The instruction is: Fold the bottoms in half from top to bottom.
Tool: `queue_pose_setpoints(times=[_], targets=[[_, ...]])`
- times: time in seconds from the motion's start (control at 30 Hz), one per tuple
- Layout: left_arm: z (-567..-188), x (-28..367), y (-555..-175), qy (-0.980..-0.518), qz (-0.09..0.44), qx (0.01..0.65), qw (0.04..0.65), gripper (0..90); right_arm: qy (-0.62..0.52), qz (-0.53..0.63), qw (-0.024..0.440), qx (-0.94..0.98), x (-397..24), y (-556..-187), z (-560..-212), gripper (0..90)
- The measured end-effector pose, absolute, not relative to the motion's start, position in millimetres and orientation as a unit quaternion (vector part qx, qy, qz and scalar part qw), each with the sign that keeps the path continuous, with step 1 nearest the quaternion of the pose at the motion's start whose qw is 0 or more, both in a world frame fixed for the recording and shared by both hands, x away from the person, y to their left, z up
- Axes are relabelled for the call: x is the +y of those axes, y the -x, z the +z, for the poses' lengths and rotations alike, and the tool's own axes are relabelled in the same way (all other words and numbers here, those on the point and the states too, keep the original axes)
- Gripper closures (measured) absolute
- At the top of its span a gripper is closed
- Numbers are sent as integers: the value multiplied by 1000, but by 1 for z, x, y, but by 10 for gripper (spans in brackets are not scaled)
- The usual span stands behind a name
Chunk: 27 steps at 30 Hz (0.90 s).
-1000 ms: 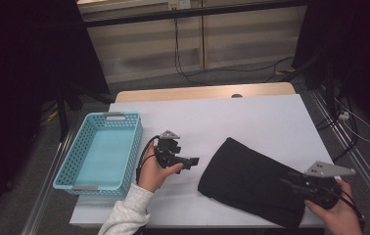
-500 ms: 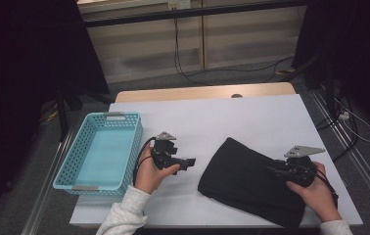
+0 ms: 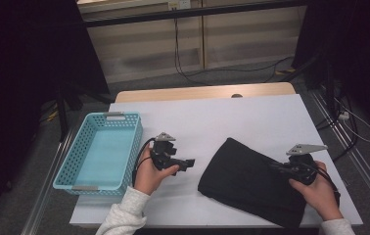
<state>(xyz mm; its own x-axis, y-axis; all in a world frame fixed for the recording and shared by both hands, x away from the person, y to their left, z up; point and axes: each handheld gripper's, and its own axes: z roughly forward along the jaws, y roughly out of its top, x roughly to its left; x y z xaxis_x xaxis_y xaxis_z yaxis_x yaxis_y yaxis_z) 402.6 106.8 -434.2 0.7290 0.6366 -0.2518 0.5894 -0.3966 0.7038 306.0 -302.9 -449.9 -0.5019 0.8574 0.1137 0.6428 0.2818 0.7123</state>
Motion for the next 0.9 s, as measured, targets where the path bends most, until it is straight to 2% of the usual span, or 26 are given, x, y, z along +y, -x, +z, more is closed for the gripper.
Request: queue_pose_setpoints(times=[0.43, 0.7, 0.87, 0.9], targets=[[-434, 105, -401, -836, 29, 365, 410, 101, -489, 370, 157, 774, -322, -284, -429, 839], [-435, 99, -398, -836, 28, 363, 410, 102, -508, 352, 139, 774, -331, -275, -441, 816], [-436, 93, -394, -842, 23, 354, 406, 102, -500, 359, 162, 771, -328, -275, -439, 685], [-436, 92, -393, -844, 22, 353, 404, 102, -500, 365, 167, 767, -327, -275, -438, 628]])
